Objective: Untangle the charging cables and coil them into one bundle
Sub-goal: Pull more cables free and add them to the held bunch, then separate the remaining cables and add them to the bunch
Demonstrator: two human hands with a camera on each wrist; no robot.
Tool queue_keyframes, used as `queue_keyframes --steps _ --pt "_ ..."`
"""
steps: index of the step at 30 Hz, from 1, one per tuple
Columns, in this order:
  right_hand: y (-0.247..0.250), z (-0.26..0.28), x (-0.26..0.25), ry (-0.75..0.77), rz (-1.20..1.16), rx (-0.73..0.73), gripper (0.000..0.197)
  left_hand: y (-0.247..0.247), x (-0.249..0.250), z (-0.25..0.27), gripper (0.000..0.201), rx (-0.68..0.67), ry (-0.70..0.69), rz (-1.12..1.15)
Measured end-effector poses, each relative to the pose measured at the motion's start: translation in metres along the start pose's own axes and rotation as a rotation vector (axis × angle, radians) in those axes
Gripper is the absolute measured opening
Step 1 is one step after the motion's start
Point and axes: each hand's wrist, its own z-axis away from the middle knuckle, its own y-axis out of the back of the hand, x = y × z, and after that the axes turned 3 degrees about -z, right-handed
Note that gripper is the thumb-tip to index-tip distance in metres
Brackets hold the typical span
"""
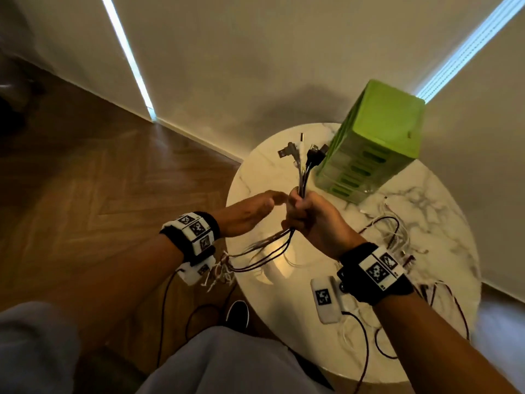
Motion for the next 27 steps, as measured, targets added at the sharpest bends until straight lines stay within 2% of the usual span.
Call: queue_keyframes --steps 3,6,8,9,11,13,16,18,20,22,24,27 --pt "0.015 0.019 0.005 -0.042 0.034 -0.008 0.013 -0.016 0.032 -0.030 0.074 -0.053 -0.073 0.164" --pt "0.033 0.042 0.007 -0.128 0.126 -0.054 0.013 -0.033 0.064 -0.057 0.042 -0.148 -0.042 0.217" --pt "0.045 0.051 0.010 -0.130 0.223 -0.035 0.020 -0.045 0.075 -0.071 0.040 -0.179 -0.020 0.166" --pt "0.053 0.056 0.013 -0.097 0.357 0.024 0.020 -0.053 0.078 -0.080 0.042 -0.182 -0.018 0.143" --pt "0.066 0.056 0.025 0.002 0.696 0.167 0.032 -0.065 0.079 -0.095 0.045 -0.128 -0.014 0.096" --pt "0.082 0.058 0.040 0.046 0.892 0.279 0.046 -0.076 0.081 -0.114 0.051 -0.059 0.023 0.026" --pt "0.114 0.068 0.050 -0.053 0.865 0.343 0.049 -0.084 0.080 -0.141 0.056 0.021 0.066 -0.044" --pt "0.146 0.080 0.052 -0.087 0.777 0.438 0.036 -0.091 0.074 -0.159 0.057 0.011 0.082 -0.032" --pt "0.184 0.095 0.053 -0.074 0.674 0.640 0.020 -0.104 0.070 -0.172 0.058 -0.017 0.146 0.056" --pt "0.228 0.112 0.057 -0.095 0.585 0.883 0.009 -0.118 0.070 -0.182 0.051 -0.029 0.213 0.170" --pt "0.278 0.127 0.069 -0.178 0.570 1.039 0.025 -0.133 0.071 -0.190 0.037 -0.023 0.243 0.180" --pt "0.332 0.137 0.086 -0.371 0.626 1.069 0.024 -0.153 0.068 -0.204 0.039 0.009 0.259 0.119"
